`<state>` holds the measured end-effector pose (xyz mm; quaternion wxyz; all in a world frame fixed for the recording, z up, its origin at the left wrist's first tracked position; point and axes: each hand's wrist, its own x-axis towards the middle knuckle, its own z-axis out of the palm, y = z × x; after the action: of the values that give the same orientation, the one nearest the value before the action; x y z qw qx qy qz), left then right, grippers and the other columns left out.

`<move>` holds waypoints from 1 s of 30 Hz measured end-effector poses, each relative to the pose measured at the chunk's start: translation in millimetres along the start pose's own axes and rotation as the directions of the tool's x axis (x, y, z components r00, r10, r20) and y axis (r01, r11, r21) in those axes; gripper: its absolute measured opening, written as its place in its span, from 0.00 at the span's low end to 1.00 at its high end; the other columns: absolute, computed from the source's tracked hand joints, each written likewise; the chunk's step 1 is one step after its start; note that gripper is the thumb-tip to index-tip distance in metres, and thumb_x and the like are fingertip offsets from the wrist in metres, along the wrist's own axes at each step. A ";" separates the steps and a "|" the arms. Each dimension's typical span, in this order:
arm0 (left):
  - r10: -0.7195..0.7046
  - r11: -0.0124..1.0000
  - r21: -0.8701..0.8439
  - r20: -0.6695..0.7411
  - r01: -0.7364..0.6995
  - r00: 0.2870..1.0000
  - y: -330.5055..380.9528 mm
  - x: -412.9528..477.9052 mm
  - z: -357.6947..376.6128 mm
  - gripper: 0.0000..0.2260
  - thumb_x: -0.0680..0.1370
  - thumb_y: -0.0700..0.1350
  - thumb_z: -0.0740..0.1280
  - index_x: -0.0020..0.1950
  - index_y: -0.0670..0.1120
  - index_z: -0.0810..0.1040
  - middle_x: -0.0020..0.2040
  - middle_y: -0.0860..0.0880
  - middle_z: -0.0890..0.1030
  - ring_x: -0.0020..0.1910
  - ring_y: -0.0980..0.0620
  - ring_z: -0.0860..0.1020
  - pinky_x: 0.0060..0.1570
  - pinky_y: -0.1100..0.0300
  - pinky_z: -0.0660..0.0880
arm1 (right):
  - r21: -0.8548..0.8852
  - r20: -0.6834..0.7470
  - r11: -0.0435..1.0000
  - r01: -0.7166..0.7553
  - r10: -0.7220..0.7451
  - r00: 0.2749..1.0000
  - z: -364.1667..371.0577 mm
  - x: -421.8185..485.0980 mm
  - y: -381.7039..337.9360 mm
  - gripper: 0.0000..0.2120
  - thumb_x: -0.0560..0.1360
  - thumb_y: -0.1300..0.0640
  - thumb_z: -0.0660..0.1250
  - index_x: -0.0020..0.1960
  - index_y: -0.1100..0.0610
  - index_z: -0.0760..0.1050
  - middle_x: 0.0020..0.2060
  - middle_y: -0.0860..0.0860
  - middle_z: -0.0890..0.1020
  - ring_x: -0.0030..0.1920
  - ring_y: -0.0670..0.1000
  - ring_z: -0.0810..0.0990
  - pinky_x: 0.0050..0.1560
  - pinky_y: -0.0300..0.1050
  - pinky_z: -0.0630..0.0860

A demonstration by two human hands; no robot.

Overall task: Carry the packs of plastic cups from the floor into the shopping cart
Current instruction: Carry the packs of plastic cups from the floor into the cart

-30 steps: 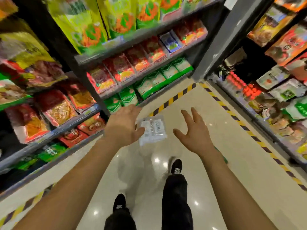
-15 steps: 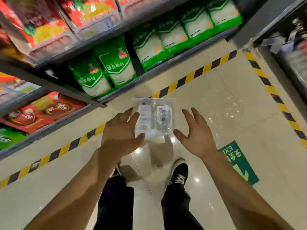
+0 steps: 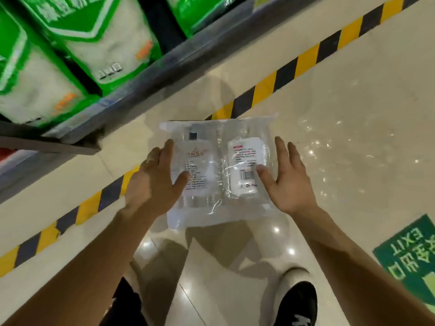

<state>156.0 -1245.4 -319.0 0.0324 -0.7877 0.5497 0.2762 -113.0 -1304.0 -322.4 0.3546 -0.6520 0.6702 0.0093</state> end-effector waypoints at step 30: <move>0.237 0.917 -0.213 -0.387 -0.337 0.891 314.5 -243.0 -620.9 0.33 0.78 0.65 0.58 0.79 0.61 0.46 0.70 0.42 0.72 0.65 0.40 0.73 0.60 0.49 0.70 | 0.245 -0.473 0.949 0.199 -0.063 0.879 -632.8 -283.0 -266.9 0.37 0.75 0.33 0.60 0.78 0.46 0.54 0.72 0.50 0.69 0.71 0.52 0.68 0.69 0.50 0.66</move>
<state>66.9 -1383.4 399.6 -0.2179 -0.7302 0.6142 0.2051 -199.9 -1399.1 409.2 0.2764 -0.6216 0.6829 -0.2661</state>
